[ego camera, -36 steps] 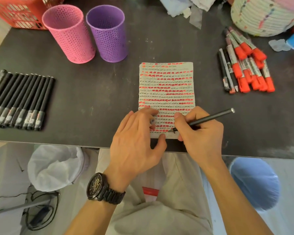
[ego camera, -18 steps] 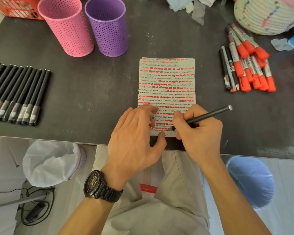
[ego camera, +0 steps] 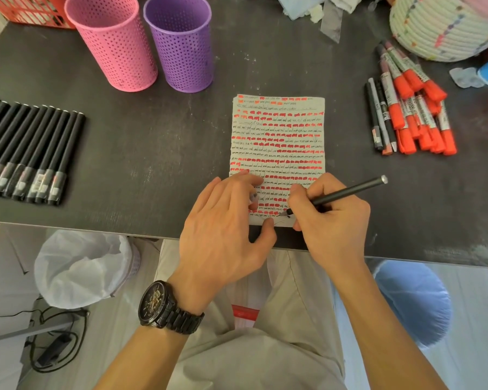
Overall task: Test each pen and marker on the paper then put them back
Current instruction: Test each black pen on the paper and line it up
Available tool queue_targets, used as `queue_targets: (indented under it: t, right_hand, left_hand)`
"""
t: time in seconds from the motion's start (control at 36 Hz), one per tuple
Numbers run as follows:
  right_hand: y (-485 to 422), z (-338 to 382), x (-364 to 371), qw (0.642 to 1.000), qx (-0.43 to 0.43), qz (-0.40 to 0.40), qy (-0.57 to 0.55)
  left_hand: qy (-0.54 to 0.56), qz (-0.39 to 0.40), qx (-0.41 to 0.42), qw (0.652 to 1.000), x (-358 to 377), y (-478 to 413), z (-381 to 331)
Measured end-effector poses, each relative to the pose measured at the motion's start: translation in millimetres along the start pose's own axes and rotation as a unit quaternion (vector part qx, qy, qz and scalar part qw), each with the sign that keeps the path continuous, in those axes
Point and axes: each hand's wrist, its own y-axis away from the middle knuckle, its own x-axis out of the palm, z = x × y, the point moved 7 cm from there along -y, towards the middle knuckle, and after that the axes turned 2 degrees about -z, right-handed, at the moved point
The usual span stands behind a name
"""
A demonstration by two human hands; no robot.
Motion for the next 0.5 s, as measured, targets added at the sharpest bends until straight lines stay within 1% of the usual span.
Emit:
queue_targets:
  t: [0.39,0.44,0.5]
  right_hand:
    - [-0.5,0.4,-0.3,1.000,-0.010,-0.004,0.016]
    - [-0.6,0.0,-0.8,1.000,-0.004,-0.011,0.013]
    - [-2.2,-2.5,-3.6,0.999,0.019,-0.024,-0.017]
  left_hand:
    - [-0.001,-0.009,0.000,1.000,-1.5,0.2,0.6]
    - [0.003,-0.004,-0.005,1.000,-2.3,-0.3,0.5]
    - [0.006,0.001,-0.011,1.000,-3.5,-0.9,0.5]
